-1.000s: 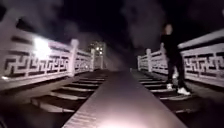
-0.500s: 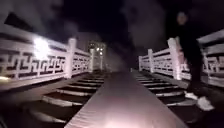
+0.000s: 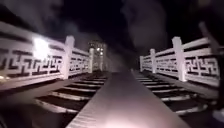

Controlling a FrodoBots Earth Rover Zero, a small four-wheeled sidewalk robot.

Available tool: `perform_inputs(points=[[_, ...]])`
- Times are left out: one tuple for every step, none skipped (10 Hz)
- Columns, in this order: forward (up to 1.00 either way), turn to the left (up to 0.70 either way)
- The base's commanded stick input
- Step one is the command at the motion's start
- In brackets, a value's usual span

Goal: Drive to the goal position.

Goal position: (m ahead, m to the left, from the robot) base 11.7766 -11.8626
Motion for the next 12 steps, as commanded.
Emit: perform_inputs(points=[[0.45, 0.00], [0.45, 0.00], [0.45, 0.00], [0.45, 0.00], [0.45, 0.00], [0.45, 0.00], [0.45, 0.00], [0.45, 0.00], [0.45, 0.00], [0.45, 0.00], [0.45, 0.00], [0.45, 0.00]])
